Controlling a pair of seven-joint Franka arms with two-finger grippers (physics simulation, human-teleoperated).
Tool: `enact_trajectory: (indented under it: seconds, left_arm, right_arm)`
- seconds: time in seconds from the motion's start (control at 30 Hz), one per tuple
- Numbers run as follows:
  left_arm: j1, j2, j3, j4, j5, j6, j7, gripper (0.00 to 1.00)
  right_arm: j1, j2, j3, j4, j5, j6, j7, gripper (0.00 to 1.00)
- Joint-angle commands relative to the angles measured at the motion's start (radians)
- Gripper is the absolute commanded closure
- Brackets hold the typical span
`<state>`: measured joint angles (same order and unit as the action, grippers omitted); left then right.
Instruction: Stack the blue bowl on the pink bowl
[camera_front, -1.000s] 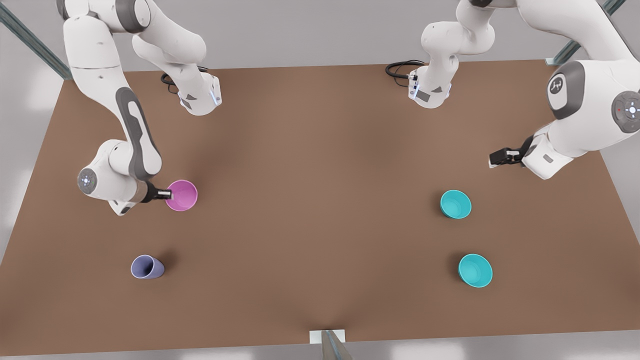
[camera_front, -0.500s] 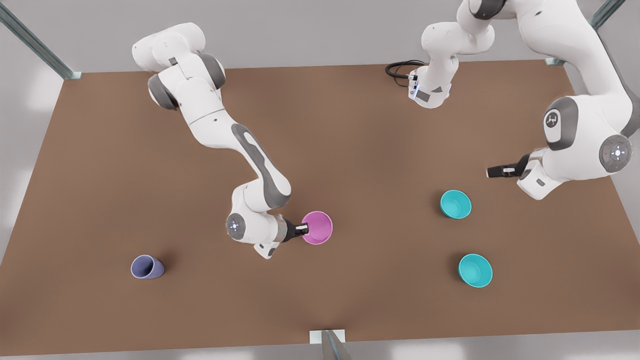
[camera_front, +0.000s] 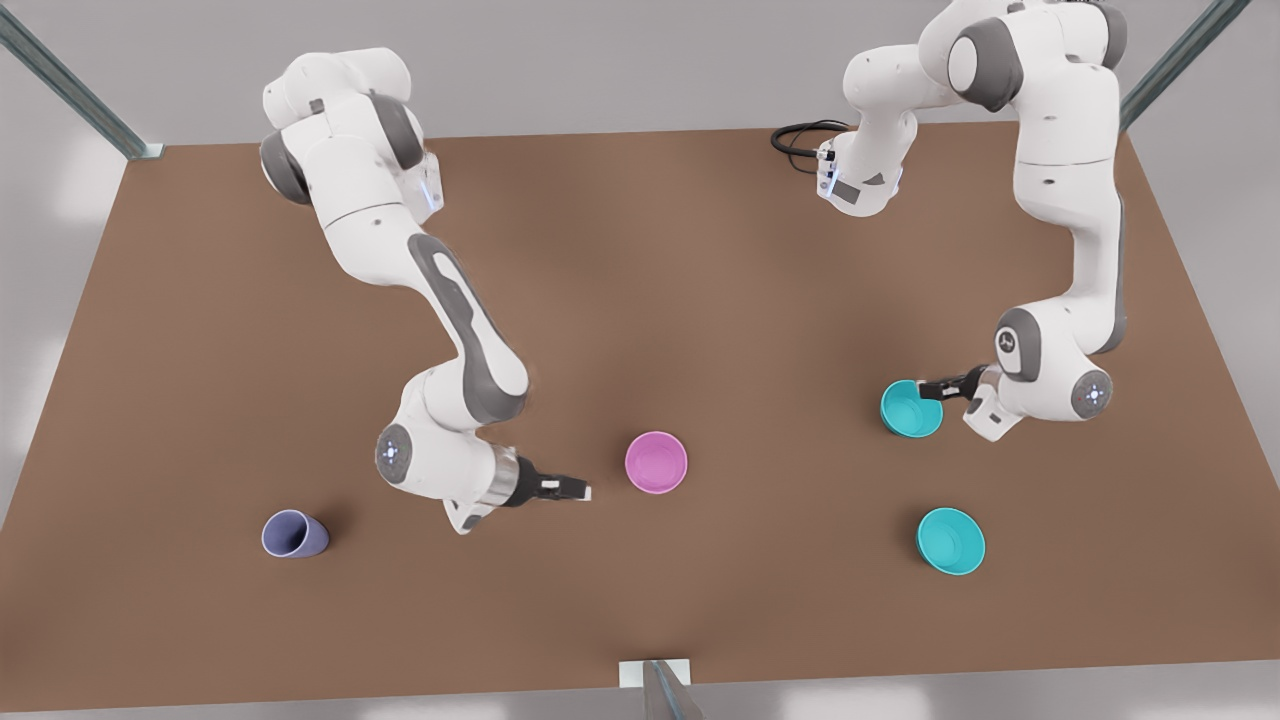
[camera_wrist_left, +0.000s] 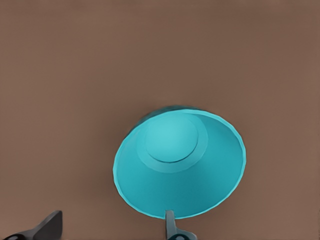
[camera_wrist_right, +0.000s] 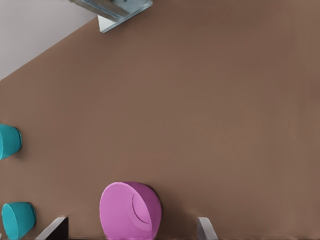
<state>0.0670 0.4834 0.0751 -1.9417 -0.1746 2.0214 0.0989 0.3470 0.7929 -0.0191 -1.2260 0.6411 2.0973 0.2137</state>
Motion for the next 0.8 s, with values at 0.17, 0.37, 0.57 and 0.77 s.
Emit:
enact_trajectory:
  seconds: [0.17, 0.37, 0.57, 0.77]
  left_arm:
    - [0.010, 0.030, 0.000, -0.003, -0.049, 0.244, 0.265, 0.00]
    - [0.002, 0.050, 0.000, -0.031, -0.056, 0.238, 0.259, 0.54]
    - [-0.009, 0.044, 0.000, -0.029, -0.056, 0.235, 0.234, 0.79]
    - [-0.131, -0.040, -0.003, -0.022, -0.126, 0.195, -0.036, 0.79]
  right_arm:
    - [-0.310, -0.290, -0.005, 0.033, -0.640, -0.743, -0.220, 0.00]
    - [-0.303, -0.729, -0.001, -0.311, -0.624, -0.597, -0.205, 0.00]
    - [-0.298, -0.663, -0.001, -0.261, -0.638, -0.609, -0.212, 0.00]
    - [-0.304, -0.632, -0.002, -0.190, -0.690, -0.615, -0.209, 0.00]
